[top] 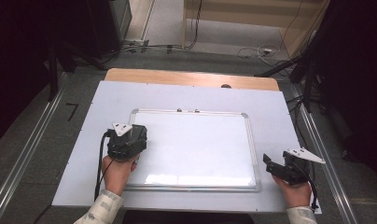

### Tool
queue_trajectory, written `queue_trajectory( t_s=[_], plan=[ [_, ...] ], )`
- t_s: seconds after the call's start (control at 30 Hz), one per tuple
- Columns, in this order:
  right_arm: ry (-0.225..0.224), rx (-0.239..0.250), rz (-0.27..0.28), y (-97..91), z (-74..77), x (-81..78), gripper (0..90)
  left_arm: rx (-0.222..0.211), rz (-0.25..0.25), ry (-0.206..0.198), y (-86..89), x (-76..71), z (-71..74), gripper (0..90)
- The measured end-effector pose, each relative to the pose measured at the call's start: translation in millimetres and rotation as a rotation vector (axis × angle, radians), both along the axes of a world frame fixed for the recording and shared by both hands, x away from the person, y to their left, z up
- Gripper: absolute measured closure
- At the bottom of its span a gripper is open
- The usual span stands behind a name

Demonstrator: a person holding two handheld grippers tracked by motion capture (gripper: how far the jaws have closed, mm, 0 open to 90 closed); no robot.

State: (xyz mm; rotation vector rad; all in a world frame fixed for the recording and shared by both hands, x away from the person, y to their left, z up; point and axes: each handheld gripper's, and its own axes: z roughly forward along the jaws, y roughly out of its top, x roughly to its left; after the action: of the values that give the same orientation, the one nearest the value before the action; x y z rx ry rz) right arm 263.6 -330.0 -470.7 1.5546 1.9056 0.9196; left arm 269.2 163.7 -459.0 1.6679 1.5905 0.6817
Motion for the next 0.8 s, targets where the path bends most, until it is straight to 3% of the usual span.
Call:
queue_trajectory(
  t_s=[0.43,0.53,0.8],
  plan=[
    [-0.001,-0.001,0.007,0.6,-0.2,0.6,19.8,-0.028,0.047,0.023,-5.9,-25.8,-9.3,40.4],
    [-0.002,0.000,0.010,0.1,0.0,0.7,19.8,-0.016,0.062,0.033,-8.8,-31.8,-14.8,40.4],
    [-0.001,0.002,0.014,0.9,0.1,1.3,19.8,-0.020,0.087,0.056,-14.1,-37.3,-26.2,40.2]
  ],
)
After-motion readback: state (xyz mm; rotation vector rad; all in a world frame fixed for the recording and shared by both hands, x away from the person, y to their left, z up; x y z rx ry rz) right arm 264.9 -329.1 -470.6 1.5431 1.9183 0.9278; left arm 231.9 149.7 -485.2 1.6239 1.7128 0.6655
